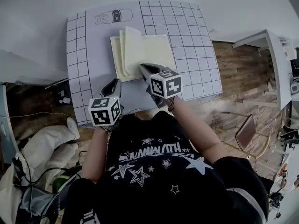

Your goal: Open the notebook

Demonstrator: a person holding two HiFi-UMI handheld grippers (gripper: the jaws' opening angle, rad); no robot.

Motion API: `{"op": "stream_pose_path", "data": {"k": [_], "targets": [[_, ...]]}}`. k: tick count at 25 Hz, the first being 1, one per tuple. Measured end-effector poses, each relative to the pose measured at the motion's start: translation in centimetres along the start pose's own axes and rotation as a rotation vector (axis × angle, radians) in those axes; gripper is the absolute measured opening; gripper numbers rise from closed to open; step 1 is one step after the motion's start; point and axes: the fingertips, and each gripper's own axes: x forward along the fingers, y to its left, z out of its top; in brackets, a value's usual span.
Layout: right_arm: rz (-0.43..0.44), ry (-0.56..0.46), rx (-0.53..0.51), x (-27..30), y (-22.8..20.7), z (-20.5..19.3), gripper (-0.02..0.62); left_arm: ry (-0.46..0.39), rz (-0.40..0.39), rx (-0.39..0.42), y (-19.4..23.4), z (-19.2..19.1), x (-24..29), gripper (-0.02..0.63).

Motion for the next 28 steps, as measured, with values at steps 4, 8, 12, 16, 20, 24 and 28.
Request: {"op": "stream_pose_path", "data": {"k": [4, 8, 12, 16, 20, 24, 28], "targets": [[0.01, 0.059, -0.028, 1.8, 1.3, -1.4, 0.017, -0.004, 0.016, 0.003, 1.7, -0.7, -0.7, 0.029], [0.017, 0.128, -0.041, 2.8, 1.8, -2.9, 0.017, -0.004, 0.023, -0.02, 2.7, -0.7, -0.9, 0.029], [0.026, 0.127, -0.049, 2.6, 2.1, -3.1, 0.017, -0.02, 0.034, -0.014, 2.3, -0.4, -1.1, 0.029], [0.045, 0.072, -0.06, 1.3, 2.0, -2.0, 0.017, -0.049, 0.068, 0.003, 1.7, 0.0, -1.5, 0.029], [0.076, 0.009, -0.07, -1.9, 1.7, -0.8, 0.017, -0.093, 0.128, 0.006, 0.1, 0.8, -2.9, 0.029], [0.095, -0.06, -0.042, -6.0, 0.6, -0.1, 0.017, -0.158, 0.187, 0.03, -3.1, 2.1, -5.3, 0.021], [0.127, -0.112, -0.02, -9.7, 0.1, -0.7, 0.017, -0.212, 0.253, 0.066, -6.5, 1.9, -8.0, 0.011]]}}
